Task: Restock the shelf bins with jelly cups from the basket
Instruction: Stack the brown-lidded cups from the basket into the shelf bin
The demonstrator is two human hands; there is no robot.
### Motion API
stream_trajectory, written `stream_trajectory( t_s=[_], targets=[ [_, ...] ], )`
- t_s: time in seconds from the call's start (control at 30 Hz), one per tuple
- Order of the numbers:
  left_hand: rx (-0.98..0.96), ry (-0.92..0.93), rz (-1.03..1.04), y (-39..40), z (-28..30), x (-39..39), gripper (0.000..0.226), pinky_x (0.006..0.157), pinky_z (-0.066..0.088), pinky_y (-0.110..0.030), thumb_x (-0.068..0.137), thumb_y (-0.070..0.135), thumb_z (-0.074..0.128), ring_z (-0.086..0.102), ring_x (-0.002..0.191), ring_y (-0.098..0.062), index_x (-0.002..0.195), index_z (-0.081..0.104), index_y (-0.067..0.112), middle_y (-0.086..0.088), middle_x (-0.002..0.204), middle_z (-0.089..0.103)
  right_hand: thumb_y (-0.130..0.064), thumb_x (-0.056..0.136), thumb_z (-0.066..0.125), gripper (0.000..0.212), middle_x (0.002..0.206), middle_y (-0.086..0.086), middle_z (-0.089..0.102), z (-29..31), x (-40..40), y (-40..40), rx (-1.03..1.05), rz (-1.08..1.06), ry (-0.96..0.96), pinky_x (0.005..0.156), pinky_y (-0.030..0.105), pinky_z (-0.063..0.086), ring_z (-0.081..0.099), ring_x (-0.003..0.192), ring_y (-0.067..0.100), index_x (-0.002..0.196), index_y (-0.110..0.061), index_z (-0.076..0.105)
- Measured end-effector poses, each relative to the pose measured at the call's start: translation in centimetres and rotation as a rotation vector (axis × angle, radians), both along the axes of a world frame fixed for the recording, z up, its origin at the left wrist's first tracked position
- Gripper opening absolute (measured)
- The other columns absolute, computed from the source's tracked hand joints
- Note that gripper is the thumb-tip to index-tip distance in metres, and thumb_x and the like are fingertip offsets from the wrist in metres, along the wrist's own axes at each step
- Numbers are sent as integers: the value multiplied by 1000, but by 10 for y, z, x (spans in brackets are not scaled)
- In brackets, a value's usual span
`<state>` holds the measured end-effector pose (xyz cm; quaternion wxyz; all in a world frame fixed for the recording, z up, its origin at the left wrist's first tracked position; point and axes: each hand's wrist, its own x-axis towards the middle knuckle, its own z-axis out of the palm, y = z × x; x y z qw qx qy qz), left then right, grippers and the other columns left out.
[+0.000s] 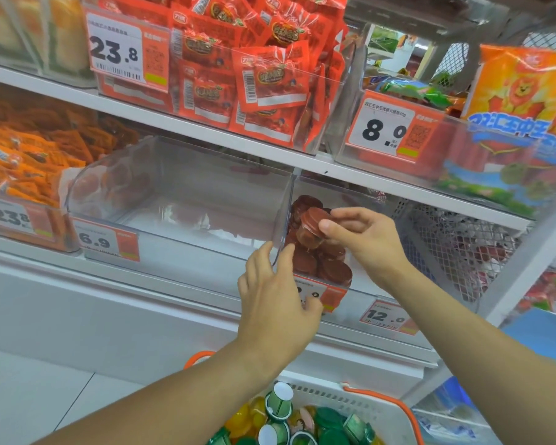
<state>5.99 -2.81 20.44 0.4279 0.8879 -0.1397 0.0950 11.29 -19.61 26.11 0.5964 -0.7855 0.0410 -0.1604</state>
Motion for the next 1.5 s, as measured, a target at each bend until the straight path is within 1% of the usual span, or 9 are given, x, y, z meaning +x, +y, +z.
stream_trajectory(
  t_s=[0.5,0.67,0.77,0.9,1.0,1.13,1.27,1.37,1.5],
  targets=[
    [228,58,-91,0,-19,3,82,122,2,-43,89,37,56,-17,151,-23,154,11,20,-5,164,-6,-16,90,72,20,105,1,74,-19,42,-6,-213,35,125,90,41,58,67,94,25,108,-24,76],
    [229,56,-85,1,-20,2,79,122,2,-42,89,36,57,-15,151,-21,152,12,21,-3,163,-4,-14,95,66,23,99,-6,69,-16,34,-2,-261,43,103,68,17,52,64,80,2,117,-19,72],
    [158,-31,-1,-1,-20,-2,66,119,14,-41,84,32,59,4,145,-25,141,28,23,-5,155,11,-16,94,66,17,86,-9,69,-10,18,0,-319,-65,-70,67,15,51,60,66,-8,110,-19,73],
    [99,-219,23,-5,-26,-6,33,88,31,-30,71,23,56,31,104,-19,101,43,23,0,113,33,-15,94,62,17,78,-9,68,-26,-40,13,-188,-313,-440,70,27,52,62,72,11,87,-29,69],
    [249,-203,8,-9,-50,-8,29,84,33,-33,68,20,57,37,100,-25,95,49,19,-4,108,40,-13,95,58,18,75,-2,61,-81,-94,26,-6,-392,-516,63,34,47,55,67,17,87,-28,63],
    [498,-67,-96,-1,-97,-17,24,91,37,-36,80,20,58,40,110,-27,104,52,16,-6,114,43,-10,97,59,19,75,-6,62,-177,-140,29,-37,-337,-181,62,20,45,56,67,5,85,-24,61],
    [886,312,-301,11,-153,-32,42,101,43,-41,89,21,57,49,120,-31,129,49,12,-12,129,50,-17,92,62,9,75,-7,66,-252,-165,1,-364,-46,303,65,30,51,62,68,9,86,-23,63],
    [873,660,-197,15,-199,-57,61,106,42,-43,87,27,61,43,131,-33,142,37,15,-13,145,37,-14,89,62,5,83,-11,66,-274,-185,-10,-459,73,481,70,31,54,63,70,10,91,-17,66],
    [886,619,-183,13,-240,-94,72,100,44,-41,86,34,62,41,130,-33,146,28,13,-16,144,31,-18,87,63,5,72,-4,68,-274,-196,0,-573,249,503,69,29,53,64,70,14,86,-18,68]
  ],
)
